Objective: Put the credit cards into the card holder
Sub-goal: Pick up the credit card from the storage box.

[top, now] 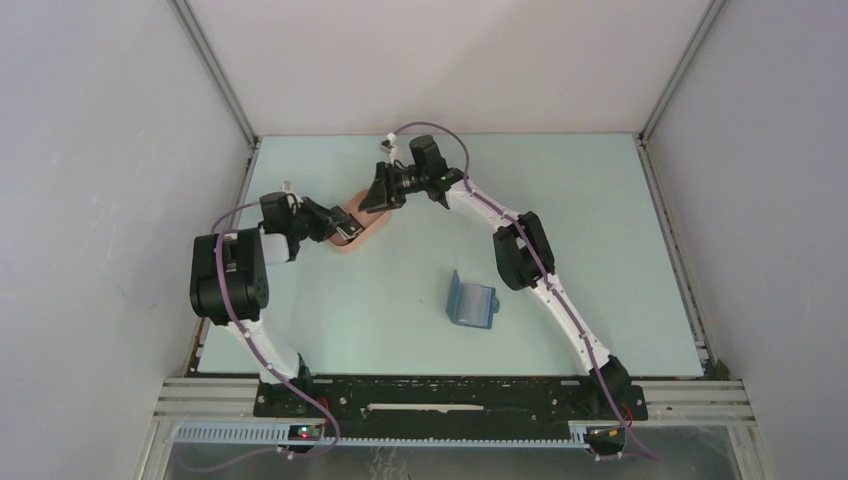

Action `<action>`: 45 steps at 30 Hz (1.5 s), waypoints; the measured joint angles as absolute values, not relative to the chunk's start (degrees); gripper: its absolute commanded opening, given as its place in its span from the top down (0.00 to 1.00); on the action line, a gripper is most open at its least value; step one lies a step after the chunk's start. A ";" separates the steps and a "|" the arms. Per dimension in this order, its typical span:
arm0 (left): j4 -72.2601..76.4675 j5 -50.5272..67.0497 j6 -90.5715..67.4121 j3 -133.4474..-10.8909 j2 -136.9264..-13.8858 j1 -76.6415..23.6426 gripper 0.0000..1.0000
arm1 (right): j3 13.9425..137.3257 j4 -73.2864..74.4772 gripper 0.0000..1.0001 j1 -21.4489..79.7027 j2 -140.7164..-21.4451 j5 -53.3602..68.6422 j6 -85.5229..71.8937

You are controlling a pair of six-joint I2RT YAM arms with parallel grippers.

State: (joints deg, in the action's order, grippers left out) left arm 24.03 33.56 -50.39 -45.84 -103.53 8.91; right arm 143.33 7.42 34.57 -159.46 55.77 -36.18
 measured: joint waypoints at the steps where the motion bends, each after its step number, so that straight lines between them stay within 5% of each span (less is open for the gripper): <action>1: 23.70 33.56 -50.26 -45.98 -103.53 8.91 0.81 | 143.33 7.68 0.37 34.81 -159.46 55.53 -36.05; 17: 22.50 33.34 -49.06 -46.63 -103.53 8.86 0.78 | 143.33 9.23 0.38 36.05 -159.46 53.45 -34.70; 29: 21.98 33.21 -48.97 -46.63 -103.53 8.86 1.00 | 143.33 9.65 0.39 35.99 -159.46 52.99 -34.57; 45: 22.87 32.77 -47.40 -46.04 -94.85 8.95 1.00 | 146.63 16.93 0.40 35.07 -157.58 58.24 -25.78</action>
